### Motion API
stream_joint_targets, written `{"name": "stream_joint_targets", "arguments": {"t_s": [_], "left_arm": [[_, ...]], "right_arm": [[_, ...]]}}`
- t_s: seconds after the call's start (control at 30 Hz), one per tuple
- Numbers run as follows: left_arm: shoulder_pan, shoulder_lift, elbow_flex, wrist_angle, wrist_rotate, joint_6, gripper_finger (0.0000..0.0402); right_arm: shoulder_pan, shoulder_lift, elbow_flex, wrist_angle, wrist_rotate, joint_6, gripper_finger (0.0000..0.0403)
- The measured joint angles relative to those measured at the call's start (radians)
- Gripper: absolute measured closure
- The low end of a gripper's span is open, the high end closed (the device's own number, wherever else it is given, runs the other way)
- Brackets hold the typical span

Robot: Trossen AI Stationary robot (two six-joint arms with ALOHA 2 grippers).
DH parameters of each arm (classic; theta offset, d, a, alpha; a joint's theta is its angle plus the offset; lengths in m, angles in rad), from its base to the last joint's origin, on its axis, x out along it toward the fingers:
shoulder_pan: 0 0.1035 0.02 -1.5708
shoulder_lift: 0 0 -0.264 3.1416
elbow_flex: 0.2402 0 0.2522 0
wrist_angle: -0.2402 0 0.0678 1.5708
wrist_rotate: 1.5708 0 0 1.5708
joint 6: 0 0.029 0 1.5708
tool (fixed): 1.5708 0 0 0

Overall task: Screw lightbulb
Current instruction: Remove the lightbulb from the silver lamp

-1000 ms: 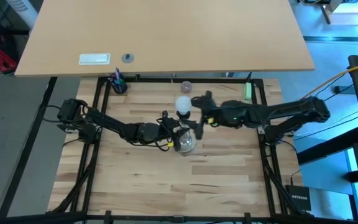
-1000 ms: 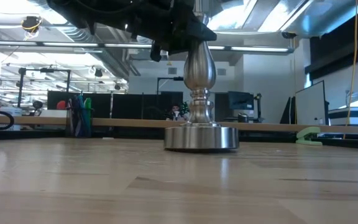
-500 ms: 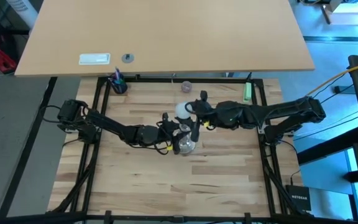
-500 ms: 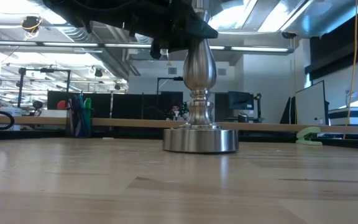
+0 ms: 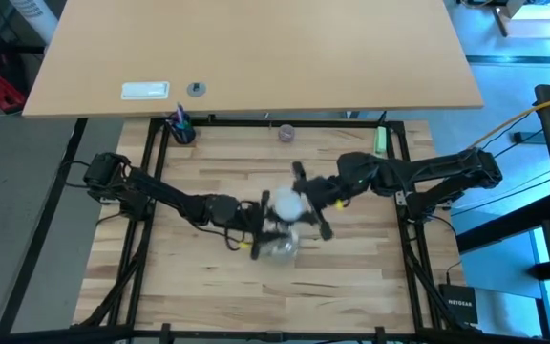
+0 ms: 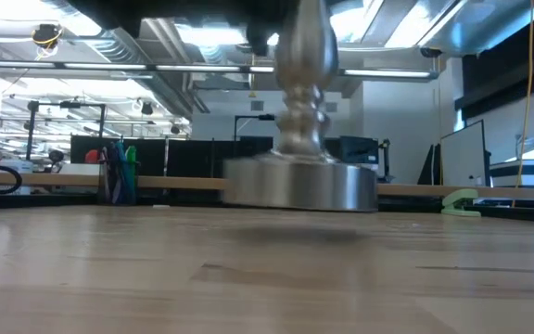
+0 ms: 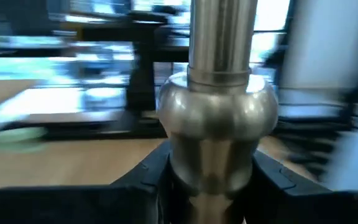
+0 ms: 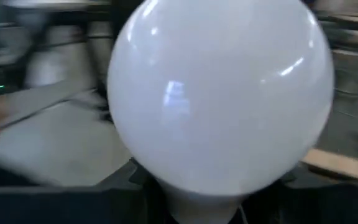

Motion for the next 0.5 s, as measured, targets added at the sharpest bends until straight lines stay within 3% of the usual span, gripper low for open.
{"name": "stream_joint_targets", "arguments": {"t_s": [0.13, 0.23, 0.37, 0.5], "left_arm": [[0.016, -0.004, 0.009, -0.004, 0.255, -0.051, 0.0283], [0.032, -0.005, 0.018, 0.001, 0.373, -0.085, 0.0283], [0.036, -0.006, 0.018, 0.002, 0.384, -0.088, 0.0283], [0.035, -0.008, 0.018, 0.000, 0.305, -0.074, 0.0283]], "right_arm": [[-0.001, 0.003, 0.000, 0.014, -0.297, -0.045, 0.0253], [-0.004, 0.010, 0.000, 0.039, -0.408, -0.067, 0.0254], [-0.002, 0.010, 0.001, 0.032, -0.375, -0.077, 0.0254], [0.003, 0.003, 0.002, 0.025, -0.171, -0.042, 0.0247]]}}
